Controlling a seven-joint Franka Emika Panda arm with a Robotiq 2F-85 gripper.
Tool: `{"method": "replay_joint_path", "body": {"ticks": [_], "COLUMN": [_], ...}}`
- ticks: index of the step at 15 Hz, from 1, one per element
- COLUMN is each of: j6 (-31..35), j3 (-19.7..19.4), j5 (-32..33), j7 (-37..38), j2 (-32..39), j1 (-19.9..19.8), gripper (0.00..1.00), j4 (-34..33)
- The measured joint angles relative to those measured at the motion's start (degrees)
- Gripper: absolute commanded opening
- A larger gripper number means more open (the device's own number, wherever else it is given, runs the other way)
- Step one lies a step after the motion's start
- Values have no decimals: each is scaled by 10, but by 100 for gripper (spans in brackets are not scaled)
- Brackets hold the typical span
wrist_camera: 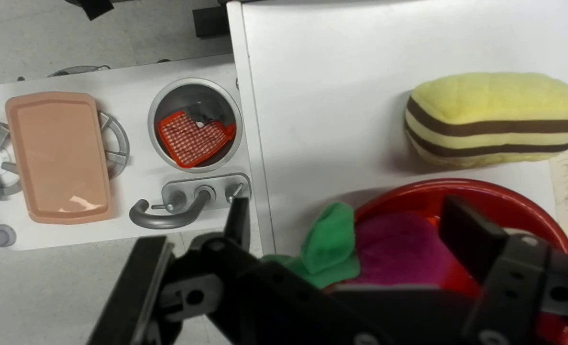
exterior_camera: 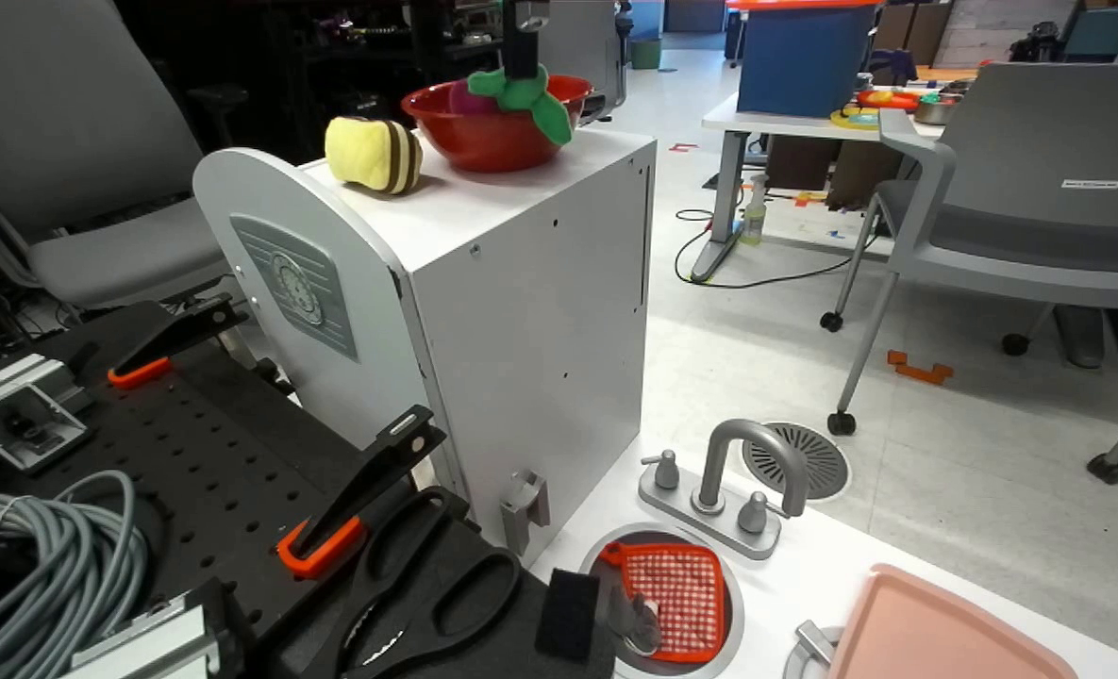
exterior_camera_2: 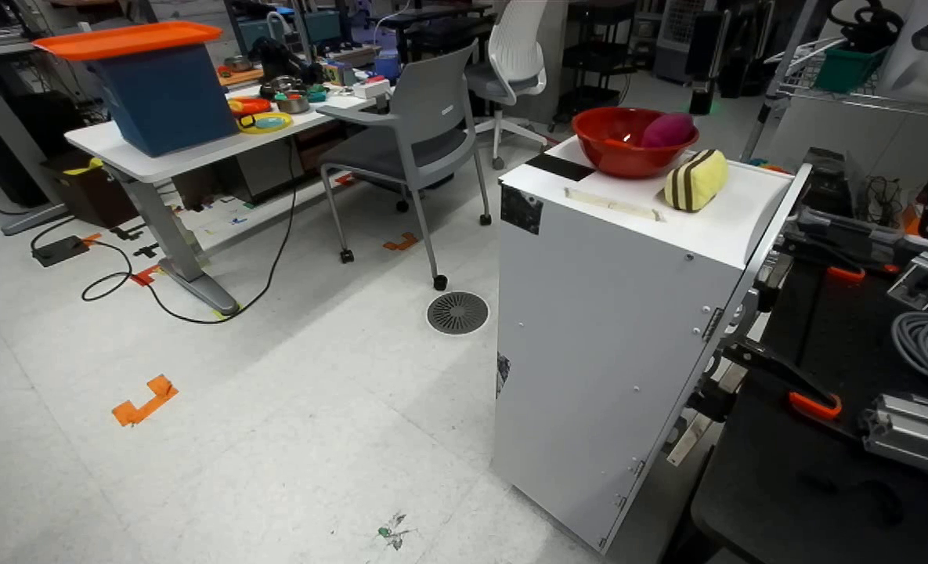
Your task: Remove the purple toy from the bowl and put it in the sink
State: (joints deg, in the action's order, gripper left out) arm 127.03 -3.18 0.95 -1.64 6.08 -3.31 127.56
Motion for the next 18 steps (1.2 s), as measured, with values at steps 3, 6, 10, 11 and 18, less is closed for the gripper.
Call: {"method": "replay_joint_path", "body": {"ticks": [3, 6, 10, 11, 18], "j6": [0, 0, 0, 0, 0], "j3": [0, 0, 0, 0, 0], "j5": [0, 6, 27, 31, 38], "j7": [0, 2, 11, 13, 25], "j2": [0, 0, 2, 3, 12], "j1": [0, 0, 0, 0, 0], "gripper": [100, 100, 100, 100, 68], "j4": [0, 0, -4, -5, -7]}}
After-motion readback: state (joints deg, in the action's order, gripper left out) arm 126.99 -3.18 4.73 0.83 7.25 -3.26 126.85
